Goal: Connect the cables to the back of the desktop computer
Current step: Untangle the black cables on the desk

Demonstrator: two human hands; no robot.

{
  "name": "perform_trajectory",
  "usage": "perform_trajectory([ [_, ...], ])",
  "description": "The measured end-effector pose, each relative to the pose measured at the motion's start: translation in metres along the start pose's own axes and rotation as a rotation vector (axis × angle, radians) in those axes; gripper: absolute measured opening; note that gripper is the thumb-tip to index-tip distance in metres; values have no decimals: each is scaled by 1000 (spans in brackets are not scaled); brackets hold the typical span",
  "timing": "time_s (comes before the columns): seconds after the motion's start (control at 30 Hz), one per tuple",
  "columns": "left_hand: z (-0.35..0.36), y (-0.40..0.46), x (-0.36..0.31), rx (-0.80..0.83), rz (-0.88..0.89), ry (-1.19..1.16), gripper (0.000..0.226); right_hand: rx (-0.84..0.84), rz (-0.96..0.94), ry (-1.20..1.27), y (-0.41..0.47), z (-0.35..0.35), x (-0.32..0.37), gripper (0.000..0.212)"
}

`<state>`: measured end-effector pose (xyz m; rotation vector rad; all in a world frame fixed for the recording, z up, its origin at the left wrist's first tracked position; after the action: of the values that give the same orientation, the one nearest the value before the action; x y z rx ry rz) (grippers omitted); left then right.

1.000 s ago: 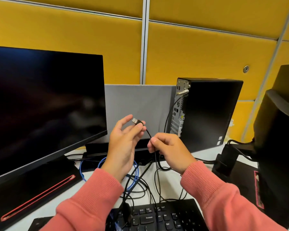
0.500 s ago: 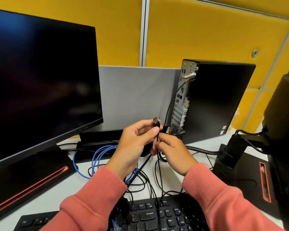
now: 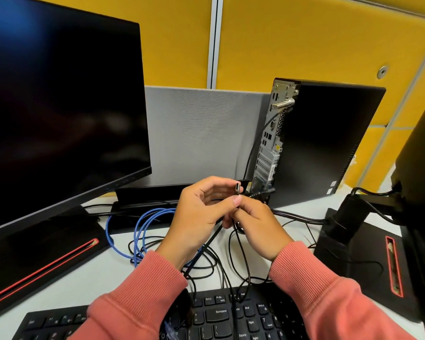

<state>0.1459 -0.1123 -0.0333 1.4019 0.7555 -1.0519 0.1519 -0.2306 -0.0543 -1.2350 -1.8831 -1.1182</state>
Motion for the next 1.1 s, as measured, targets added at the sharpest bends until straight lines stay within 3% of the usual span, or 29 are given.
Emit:
perform_trajectory([
  [0.8,3,1,-3,-33,32,-5,24,-7,22,-7,7,-7,-3,15],
  [1.0,2,0,-3,-73,6,-16,25,-1,157,13,7,-11,-23,15],
  [1.1,-10,5,-17,-141,32,-71,24,-15,229,-124,6,-21,-36,16],
])
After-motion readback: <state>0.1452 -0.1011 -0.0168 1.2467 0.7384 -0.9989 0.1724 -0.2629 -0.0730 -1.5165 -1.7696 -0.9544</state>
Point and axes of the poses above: each hand's wrist, its own y-axis towards the middle knuckle, its own z-axis out of the palm, x = y × z, the point moved 10 cm from there along y, towards the middle knuckle, and after that the axes turned 4 degrees about y, right-handed, at the moved point
